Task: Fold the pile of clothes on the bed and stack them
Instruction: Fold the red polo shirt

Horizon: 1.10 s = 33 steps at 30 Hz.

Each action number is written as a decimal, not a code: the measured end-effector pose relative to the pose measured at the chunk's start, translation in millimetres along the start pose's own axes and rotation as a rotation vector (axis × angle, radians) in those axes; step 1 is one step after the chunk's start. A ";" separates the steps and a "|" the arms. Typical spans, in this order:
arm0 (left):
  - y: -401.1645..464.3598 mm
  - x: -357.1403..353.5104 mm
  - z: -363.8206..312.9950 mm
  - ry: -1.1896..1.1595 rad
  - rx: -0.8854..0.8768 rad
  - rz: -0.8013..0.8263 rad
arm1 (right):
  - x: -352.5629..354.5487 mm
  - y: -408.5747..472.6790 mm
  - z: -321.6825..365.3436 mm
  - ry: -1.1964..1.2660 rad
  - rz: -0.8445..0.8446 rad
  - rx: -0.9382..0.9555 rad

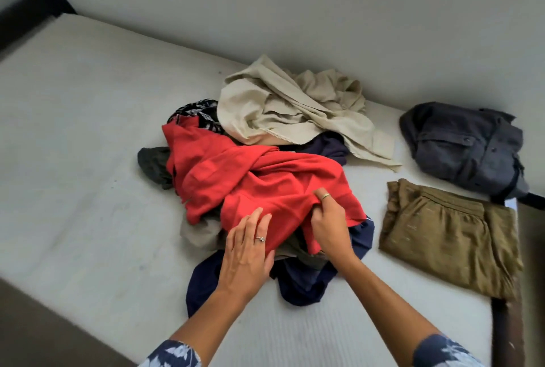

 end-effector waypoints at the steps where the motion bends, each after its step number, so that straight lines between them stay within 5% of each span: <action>1: 0.5 7.4 -1.0 -0.011 0.022 0.005 | 5.2 2.5 16.3 0.091 -0.017 -0.066; 10: 50.5 119.3 -48.0 -0.388 0.441 -0.086 | 64.3 19.2 211.1 0.246 0.036 0.196; 17: 74.7 211.2 -71.0 -0.805 0.476 -0.317 | 172.3 32.6 356.5 0.211 -0.043 0.451; 20: 68.5 229.0 -65.9 -0.786 0.508 -0.363 | 228.5 38.4 409.9 0.264 -0.136 0.472; 33: 135.3 286.0 -192.6 -0.640 -0.015 0.133 | 409.4 -1.0 542.8 0.138 -0.388 0.603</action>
Point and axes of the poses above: each hand's wrist, its own y-axis towards the middle knuckle, its own x-axis out of the back of the hand, z = x × y, the point moved 1 cm from there along y, towards the middle knuckle, and after that the axes turned 10 degrees about -z, right-handed, at the moved point
